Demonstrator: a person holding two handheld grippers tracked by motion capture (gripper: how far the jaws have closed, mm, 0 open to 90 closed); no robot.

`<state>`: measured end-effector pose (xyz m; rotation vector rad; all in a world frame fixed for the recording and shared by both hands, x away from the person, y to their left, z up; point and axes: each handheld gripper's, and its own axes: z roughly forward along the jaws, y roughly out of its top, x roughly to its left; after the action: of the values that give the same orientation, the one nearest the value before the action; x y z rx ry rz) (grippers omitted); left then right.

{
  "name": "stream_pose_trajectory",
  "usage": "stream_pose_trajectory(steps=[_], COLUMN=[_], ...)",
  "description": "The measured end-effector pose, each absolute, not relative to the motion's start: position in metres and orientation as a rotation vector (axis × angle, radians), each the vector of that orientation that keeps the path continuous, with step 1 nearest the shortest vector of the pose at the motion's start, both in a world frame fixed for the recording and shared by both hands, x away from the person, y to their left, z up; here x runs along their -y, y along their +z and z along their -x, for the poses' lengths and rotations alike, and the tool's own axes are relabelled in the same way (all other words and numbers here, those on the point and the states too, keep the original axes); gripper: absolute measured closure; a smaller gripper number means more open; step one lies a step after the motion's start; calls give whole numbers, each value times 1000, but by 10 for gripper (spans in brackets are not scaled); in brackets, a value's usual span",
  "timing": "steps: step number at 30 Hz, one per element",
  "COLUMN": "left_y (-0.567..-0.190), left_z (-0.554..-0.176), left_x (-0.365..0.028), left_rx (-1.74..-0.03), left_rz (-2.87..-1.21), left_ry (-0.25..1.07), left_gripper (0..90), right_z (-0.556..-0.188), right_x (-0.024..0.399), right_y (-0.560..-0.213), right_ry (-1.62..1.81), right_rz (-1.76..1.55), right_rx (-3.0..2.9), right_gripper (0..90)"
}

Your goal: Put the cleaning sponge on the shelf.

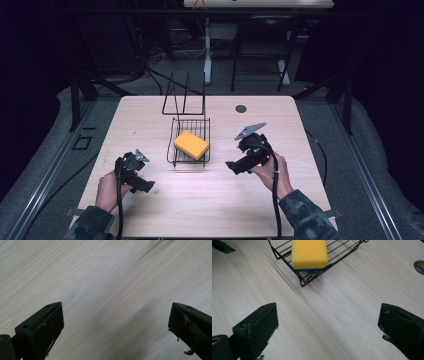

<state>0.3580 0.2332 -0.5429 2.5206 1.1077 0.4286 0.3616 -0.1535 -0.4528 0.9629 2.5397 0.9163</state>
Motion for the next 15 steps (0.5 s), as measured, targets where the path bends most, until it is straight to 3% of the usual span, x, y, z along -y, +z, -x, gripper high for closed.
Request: stream_pose_trajectory(steps=[15], left_y=[-544], left_z=[-357], left_x=[-231], left_rx=[-1098], left_rz=[-2538], left_ry=[440], left_gripper=[3], right_z=[-308], right_x=[223], right_y=[-473], right_ry=[867], right_rz=[-1133], right_rx=[-2453], right_gripper=[35])
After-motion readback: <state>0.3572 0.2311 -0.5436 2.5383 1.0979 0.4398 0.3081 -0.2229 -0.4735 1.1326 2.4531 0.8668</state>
